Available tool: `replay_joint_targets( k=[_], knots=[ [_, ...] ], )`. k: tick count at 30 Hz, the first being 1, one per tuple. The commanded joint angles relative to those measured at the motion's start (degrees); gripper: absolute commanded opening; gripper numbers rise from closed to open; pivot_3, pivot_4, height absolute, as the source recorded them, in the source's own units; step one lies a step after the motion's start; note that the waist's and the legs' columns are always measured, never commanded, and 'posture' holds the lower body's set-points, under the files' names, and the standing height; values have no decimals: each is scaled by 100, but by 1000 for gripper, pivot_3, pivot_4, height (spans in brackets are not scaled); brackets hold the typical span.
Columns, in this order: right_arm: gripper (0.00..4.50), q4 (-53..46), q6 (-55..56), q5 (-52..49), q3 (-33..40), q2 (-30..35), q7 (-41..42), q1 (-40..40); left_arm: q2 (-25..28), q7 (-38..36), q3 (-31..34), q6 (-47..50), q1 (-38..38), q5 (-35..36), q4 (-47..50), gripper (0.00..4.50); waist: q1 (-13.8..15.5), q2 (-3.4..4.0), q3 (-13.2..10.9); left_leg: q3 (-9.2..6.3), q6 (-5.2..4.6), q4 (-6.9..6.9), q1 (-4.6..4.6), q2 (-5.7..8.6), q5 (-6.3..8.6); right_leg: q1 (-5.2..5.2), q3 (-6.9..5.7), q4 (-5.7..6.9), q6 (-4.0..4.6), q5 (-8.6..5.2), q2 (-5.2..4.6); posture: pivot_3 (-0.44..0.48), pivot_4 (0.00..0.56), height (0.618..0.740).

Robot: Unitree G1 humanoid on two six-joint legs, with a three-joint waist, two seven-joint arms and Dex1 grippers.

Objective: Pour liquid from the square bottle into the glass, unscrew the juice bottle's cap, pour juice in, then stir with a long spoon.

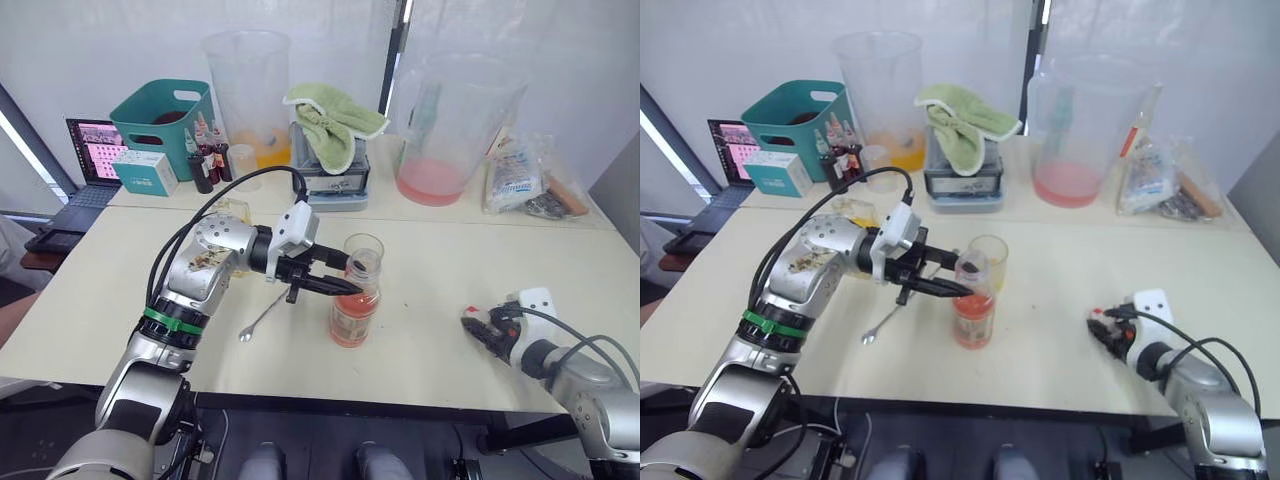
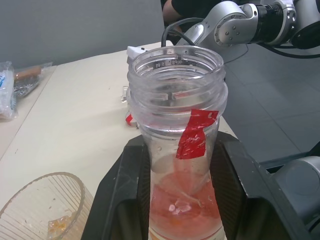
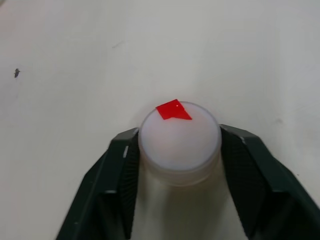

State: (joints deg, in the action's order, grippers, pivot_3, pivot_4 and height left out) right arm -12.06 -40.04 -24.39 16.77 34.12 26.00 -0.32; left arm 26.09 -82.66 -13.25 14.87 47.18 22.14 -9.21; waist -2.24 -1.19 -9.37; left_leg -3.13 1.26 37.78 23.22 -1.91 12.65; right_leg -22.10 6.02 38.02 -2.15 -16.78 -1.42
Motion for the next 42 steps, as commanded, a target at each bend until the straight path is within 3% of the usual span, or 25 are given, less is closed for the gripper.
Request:
replay_joint_targets(
  k=[1, 3, 10, 15, 21, 27, 32, 38, 42],
  knots=[
    [3993, -11, 67, -129, 129, -93, 91, -3, 162, -31, 45, 149, -150, 2, 93, 1346, -8, -1, 1, 0, 0, 0, 0, -1, 0, 0, 0, 0, 0, 0, 1, 0, 150, 740],
    [4477, -302, 224, -273, 243, -126, 179, 58, 228, -36, 204, 270, -161, 163, 195, 1346, -26, -1, 0, 1, 0, 0, 1, -1, 0, -1, 2, 0, 0, 0, 1, 0, 150, 740],
    [4477, -2090, -83, -1241, 448, -64, 253, 388, 827, -147, 982, 1137, -111, 1075, 727, 1346, -50, 31, -27, 3, 0, -2, 21, -2, 0, -26, 13, 7, -2, -1, 5, 0, 150, 740],
    [4477, -3105, -799, -2361, 207, -100, -117, 660, 1200, -18, 1214, 918, 275, 842, 441, 1346, 24, 23, -32, -12, 1, -1, 34, 6, -1, -25, 10, 5, -2, -1, 2, 0, 150, 740],
    [4477, -3148, -1172, -2434, -424, -195, -667, 803, 1044, 402, 1147, -443, 1070, -1, -584, 1346, 132, 11, -38, -12, 8, 8, 49, 11, -5, -27, 10, -9, -2, -1, -1, 0, 150, 740],
    [4477, -2895, -970, -1689, -945, -218, -973, 850, 398, 1275, 773, -2870, 1595, -1337, -2180, 1346, 143, 9, -39, -10, 8, 8, 55, 15, -5, -35, 12, -6, -2, -1, -2, 0, 150, 740],
    [4477, -2808, -811, -1325, -1117, -369, -1127, 975, -161, 1906, 547, -4445, 1856, -1982, -3258, 1346, 143, 6, -40, -11, 8, 8, 75, 15, -5, -58, 12, 2, -1, 0, -2, 0, 150, 740],
    [4477, -2804, -801, -1070, -1333, -732, -1369, 1160, -502, 3552, 91, -6185, 2204, -3307, -4641, 1346, 118, 5, -41, -11, 8, 11, 110, 24, -6, -109, 16, 42, -2, 6, -8, 0, 150, 740],
    [4477, -2782, -758, -864, -1389, -903, -1475, 1200, -506, 4539, -206, -6769, 2411, -4052, -5187, 1346, 121, 4, -41, -14, 7, 11, 108, 27, -6, -113, 16, 50, -3, 5, -8, 0, 150, 740]
  ],
)
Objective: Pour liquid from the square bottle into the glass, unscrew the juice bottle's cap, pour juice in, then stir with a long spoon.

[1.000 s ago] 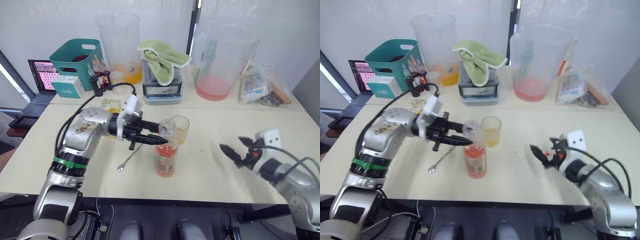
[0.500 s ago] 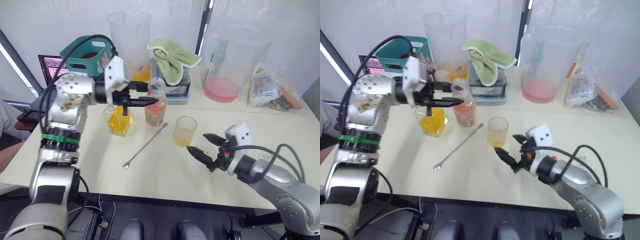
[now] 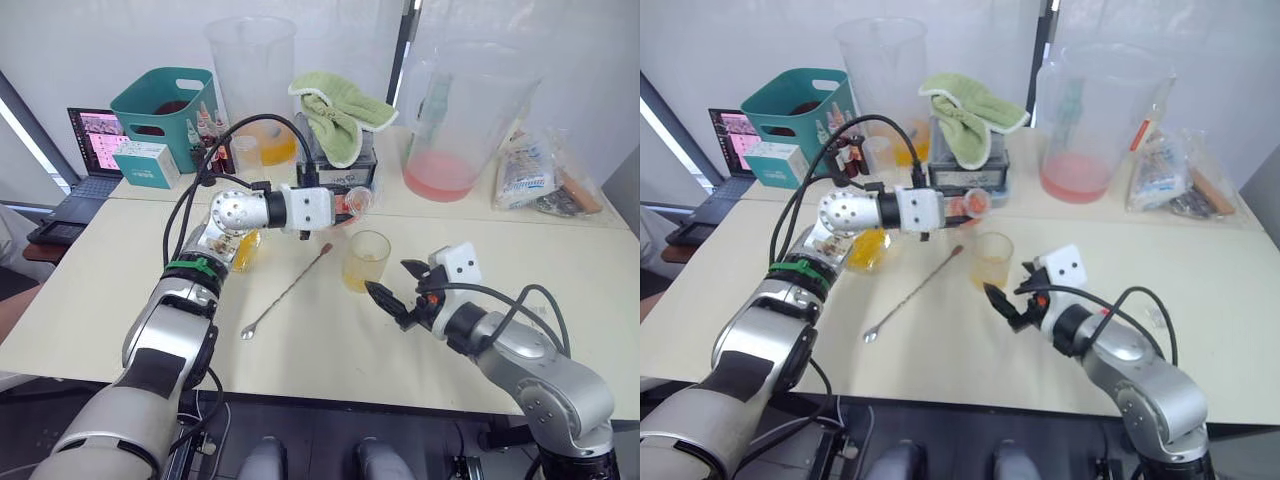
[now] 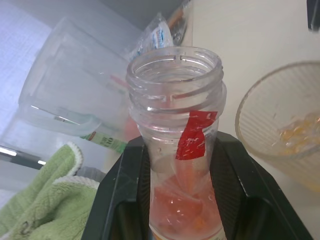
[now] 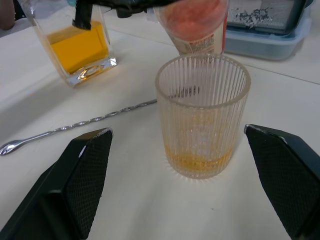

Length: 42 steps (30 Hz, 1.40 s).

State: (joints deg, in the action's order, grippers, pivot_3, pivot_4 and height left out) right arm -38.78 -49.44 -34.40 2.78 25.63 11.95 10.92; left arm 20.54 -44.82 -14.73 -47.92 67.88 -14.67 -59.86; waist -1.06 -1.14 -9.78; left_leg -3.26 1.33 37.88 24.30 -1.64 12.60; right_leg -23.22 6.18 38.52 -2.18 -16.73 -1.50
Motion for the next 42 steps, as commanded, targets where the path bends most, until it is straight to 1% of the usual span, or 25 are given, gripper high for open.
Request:
replay_joint_targets(
  k=[1, 4, 10, 14, 22, 24, 30, 35, 42],
  knots=[
    [4477, -117, 186, 178, 1, -76, -83, 77, 56, 967, -123, -600, 388, -529, -211, 1346, 5, 0, 0, 0, 0, 0, 1, 1, 0, 0, 0, 0, 0, 0, -1, 0, 150, 740],
    [4477, -154, 182, 240, 13, -126, -116, 86, 98, 1724, -429, -800, 539, -1149, -435, 1346, 11, 0, 0, 0, 0, 0, 1, 4, 0, 0, -1, 1, -1, 0, -3, 0, 150, 740],
    [4477, -247, 125, 260, 77, -163, -109, 48, 67, 2747, -877, -829, 727, -1896, -725, 1346, 11, 0, 0, -1, 1, 0, 0, 6, -1, 1, -1, 4, -1, 0, -5, 0, 150, 740],
    [4477, -377, 41, 223, 121, -80, -72, -73, 70, 3325, -1165, -821, 812, -2328, -828, 1346, 12, 0, 0, -1, 1, 0, 0, 6, -1, 0, -2, 6, -1, 0, -5, 0, 150, 740],
    [4477, -650, 20, 197, 219, 55, -56, -402, 50, 4202, -1605, -773, 998, -2875, -946, 1346, 18, -1, 0, -1, 2, 0, 0, 7, -1, 1, -2, 8, -1, 0, -6, 0, 150, 740],
    [4477, -723, 28, 187, 264, 78, -56, -507, 45, 4382, -1701, -764, 1042, -2991, -963, 1346, 18, -1, 0, -1, 2, 0, 0, 8, -1, 1, -2, 9, -1, 0, -6, 0, 150, 740],
    [4477, -997, -33, 112, 481, 140, -91, -817, 19, 4616, -1850, -717, 1100, -3141, -1054, 1346, 20, -1, 0, -2, 3, 0, -2, 9, -2, 1, -3, 15, -2, 0, -6, 0, 150, 740],
    [4477, -1206, -88, -33, 665, 92, -128, -917, 11, 4847, -1996, -654, 1151, -3332, -1075, 1346, 18, -2, -1, -1, 6, 0, -3, 10, -3, 1, -2, 18, -2, 0, -6, 0, 150, 740],
    [4477, -1258, -132, -110, 704, 108, -179, -943, -7, 5290, -2254, -469, 1225, -3671, -1113, 1346, 19, -2, 0, -1, 6, 1, -4, 11, -4, 1, -2, 20, -2, 0, -7, 0, 150, 740]
  ],
)
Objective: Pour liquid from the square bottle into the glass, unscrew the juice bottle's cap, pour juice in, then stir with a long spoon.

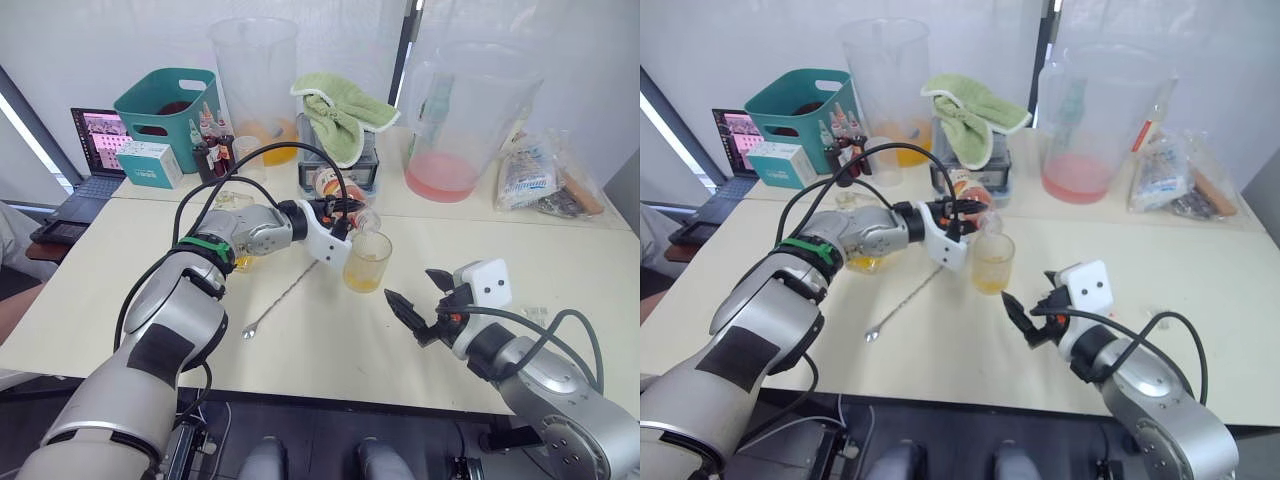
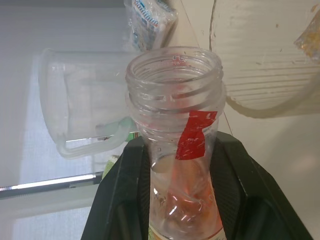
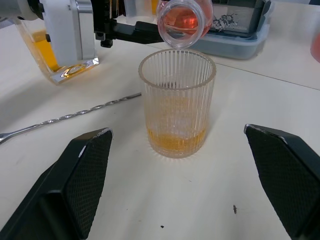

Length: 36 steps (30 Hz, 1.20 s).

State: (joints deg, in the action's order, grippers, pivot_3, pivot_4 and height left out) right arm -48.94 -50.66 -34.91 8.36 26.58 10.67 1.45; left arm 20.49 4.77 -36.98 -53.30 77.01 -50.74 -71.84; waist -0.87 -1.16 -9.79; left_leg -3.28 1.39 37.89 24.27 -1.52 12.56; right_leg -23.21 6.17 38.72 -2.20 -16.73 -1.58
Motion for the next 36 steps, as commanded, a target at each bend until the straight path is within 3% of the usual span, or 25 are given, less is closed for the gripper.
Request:
replay_joint_targets(
  k=[1, 20, 36],
  knots=[
    [4477, -236, -11, -71, 142, 13, -60, 11, -3, 382, -62, 83, 321, -95, 78, 1346, 1, 0, 0, 0, 0, 0, 0, 1, 0, 0, 0, 1, 0, 0, -1, 0, 150, 740],
    [4477, -191, 5, -132, 32, -47, -135, 66, 0, 1043, -459, 269, 454, -477, 66, 1346, 1, -1, 0, 0, 2, 2, -1, 6, -1, 0, 0, 8, -1, 0, -5, 0, 150, 740],
    [4477, -201, 2, -150, 40, -76, -155, 84, -40, 1069, -473, 291, 479, -491, 19, 1346, 2, -1, 0, 0, 5, 3, -2, 9, -3, 0, 0, 14, -1, -1, -8, 0, 150, 740]
  ],
)
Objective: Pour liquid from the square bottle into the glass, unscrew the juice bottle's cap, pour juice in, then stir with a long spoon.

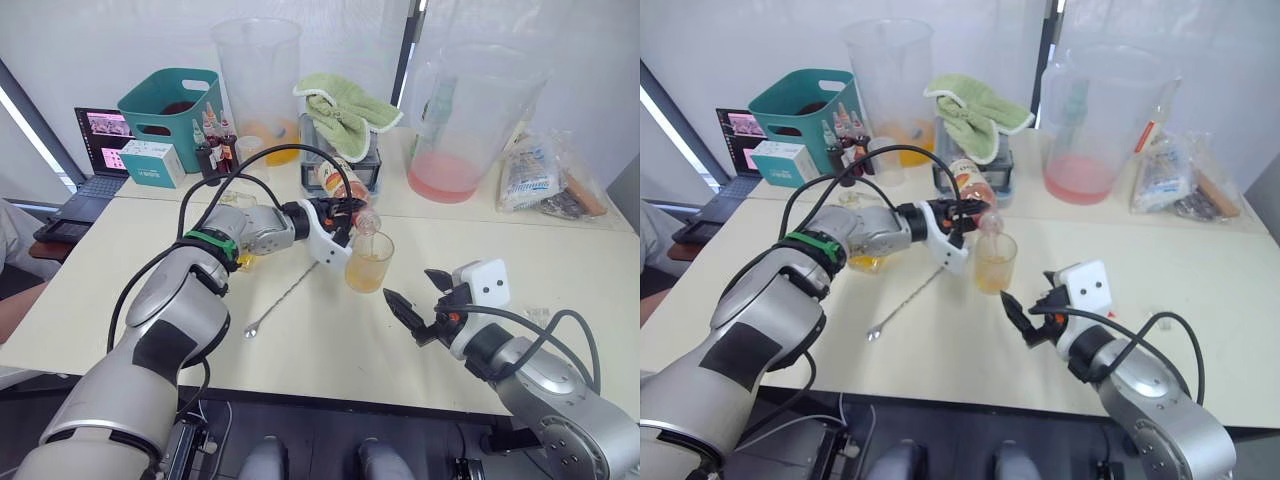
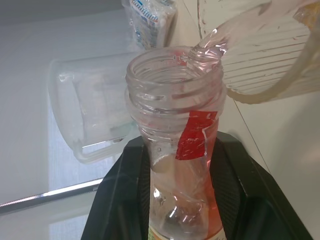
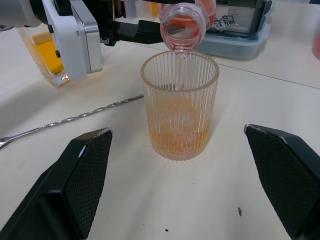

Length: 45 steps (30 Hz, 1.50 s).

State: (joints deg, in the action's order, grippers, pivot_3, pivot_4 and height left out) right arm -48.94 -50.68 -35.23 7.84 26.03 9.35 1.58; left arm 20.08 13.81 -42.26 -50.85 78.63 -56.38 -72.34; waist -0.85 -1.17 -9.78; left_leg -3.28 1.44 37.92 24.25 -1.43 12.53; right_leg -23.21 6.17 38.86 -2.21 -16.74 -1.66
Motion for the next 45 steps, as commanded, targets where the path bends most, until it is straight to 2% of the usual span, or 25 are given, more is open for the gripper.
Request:
replay_joint_targets(
  k=[1, 9, 14, 24, 30, 33, 36, 39, 42, 45],
  knots=[
    [4477, -204, 4, -119, 92, -22, -25, 71, 3, 174, 49, 50, 320, 64, 71, 1346, 0, 0, 0, 0, 0, 0, 0, 0, 0, 0, 0, 0, 0, 0, 0, 0, 150, 740],
    [4477, -214, -2, -128, 88, -22, -34, 71, -1, 136, 48, 69, 313, 100, 53, 1346, 0, 0, 0, -1, 1, 1, -1, 1, 0, 0, 0, 2, 0, 0, -1, 0, 150, 740],
    [4477, -210, -1, -164, 103, 8, -56, 88, -108, -642, 548, -11, 92, 816, -108, 1346, 0, 0, 0, -1, 3, 1, -1, 3, -2, 0, 0, 4, 0, 0, -2, 0, 150, 740],
    [4477, -84, 30, -171, 127, 82, -6, 165, -109, -1821, 1109, -72, -172, 1656, -41, 1346, -7, 0, 1, -2, 4, 2, -4, 5, -4, 0, 0, 10, 0, 0, -3, 0, 150, 740],
    [4477, 123, 66, -144, 136, 194, 164, 353, -100, -3166, 2073, 6, -288, 2955, 63, 1346, -17, 0, 1, -4, 6, 6, -6, 7, -8, 2, 0, 13, 0, 0, -4, 0, 150, 740],
    [4477, 309, 110, -172, 179, 329, 341, 516, -30, -4175, 2651, 181, -304, 3782, 237, 1346, -23, 0, 1, -4, 5, 8, -5, 7, -8, 2, -1, 14, 0, 0, -4, 0, 150, 740],
    [4477, 593, 168, -228, 230, 485, 624, 767, 72, -5470, 3357, 904, -339, 4876, 601, 1346, -39, 1, 1, -7, 4, 8, -5, 7, -9, 2, -3, 17, 0, 0, -4, 0, 150, 740],
    [4477, 850, 203, -367, 334, 625, 949, 951, 237, -6374, 3790, 1812, -436, 5580, 1122, 1346, -83, 1, 1, -8, 3, 9, -6, 6, -9, 2, -3, 18, 0, 0, -4, 0, 150, 740],
    [4477, 1384, 301, -613, 475, 1086, 1913, 1201, 844, -7718, 4210, 3930, -791, 6602, 2448, 1346, -181, 3, 2, -13, 3, 9, -6, 5, -9, 2, -7, 21, 0, 0, -4, 0, 150, 740],
    [4477, 1742, 390, -801, 454, 1486, 2730, 1342, 1351, -8240, 4499, 5652, -1174, 7385, 3769, 1346, -273, 4, 2, -18, 2, 6, -9, -5, -10, 3, -12, 29, 0, -1, 3, 0, 150, 740]
  ],
)
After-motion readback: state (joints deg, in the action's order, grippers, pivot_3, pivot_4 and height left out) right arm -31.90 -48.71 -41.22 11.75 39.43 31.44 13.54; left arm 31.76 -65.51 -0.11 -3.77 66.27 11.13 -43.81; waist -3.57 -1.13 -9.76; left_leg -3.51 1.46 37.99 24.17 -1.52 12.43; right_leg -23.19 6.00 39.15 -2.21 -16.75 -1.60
